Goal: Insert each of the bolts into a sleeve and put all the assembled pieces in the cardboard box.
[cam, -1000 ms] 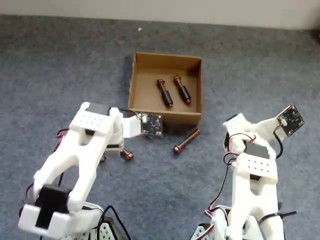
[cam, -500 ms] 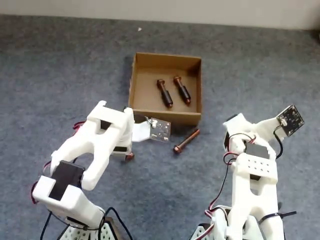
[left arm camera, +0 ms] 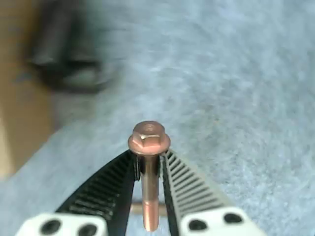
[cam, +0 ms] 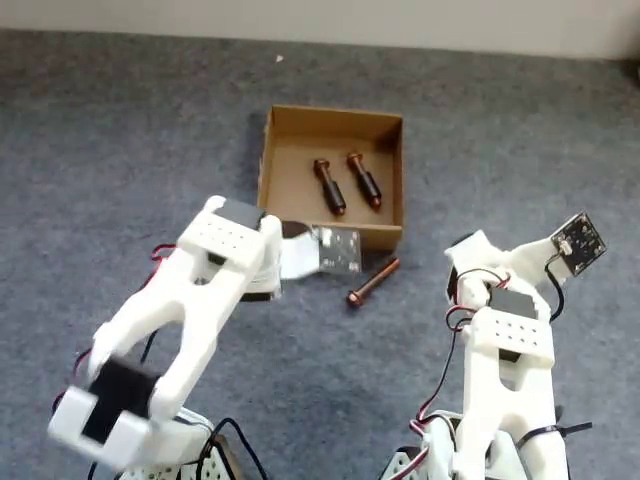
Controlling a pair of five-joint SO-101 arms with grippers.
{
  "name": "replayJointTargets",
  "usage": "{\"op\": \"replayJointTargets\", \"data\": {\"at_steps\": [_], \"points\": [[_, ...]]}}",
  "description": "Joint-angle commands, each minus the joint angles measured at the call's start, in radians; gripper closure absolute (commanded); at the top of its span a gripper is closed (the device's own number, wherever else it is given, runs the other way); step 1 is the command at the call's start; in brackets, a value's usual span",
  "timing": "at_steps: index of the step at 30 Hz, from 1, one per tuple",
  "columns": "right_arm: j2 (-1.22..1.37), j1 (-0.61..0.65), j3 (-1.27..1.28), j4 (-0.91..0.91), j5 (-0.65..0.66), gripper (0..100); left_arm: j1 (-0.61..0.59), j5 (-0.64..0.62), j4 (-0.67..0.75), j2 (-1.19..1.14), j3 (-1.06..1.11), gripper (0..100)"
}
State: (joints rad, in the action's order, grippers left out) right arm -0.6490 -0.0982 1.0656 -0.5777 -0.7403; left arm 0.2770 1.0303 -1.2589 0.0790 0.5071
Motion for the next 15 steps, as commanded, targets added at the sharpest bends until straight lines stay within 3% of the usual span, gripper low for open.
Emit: {"op": "replayJointTargets", "data": {"at_steps": [1,8,13,15], "points": [[-0.090,-0.008,-0.005,0.025,0.080,99.5,0.013,-0.212,-0.011,0.248,-0.041,99],[-0.387,0.105,0.130,0.008,0.140,99.5,0.027,-0.661,0.031,0.539,-0.035,99],[-0.598,0.240,0.211,0.008,0.146,99.5,0.053,-0.881,0.141,0.714,0.051,99],[-0.668,0.298,0.239,0.008,0.210,99.5,0.065,-0.973,0.180,0.797,0.104,99]]}}
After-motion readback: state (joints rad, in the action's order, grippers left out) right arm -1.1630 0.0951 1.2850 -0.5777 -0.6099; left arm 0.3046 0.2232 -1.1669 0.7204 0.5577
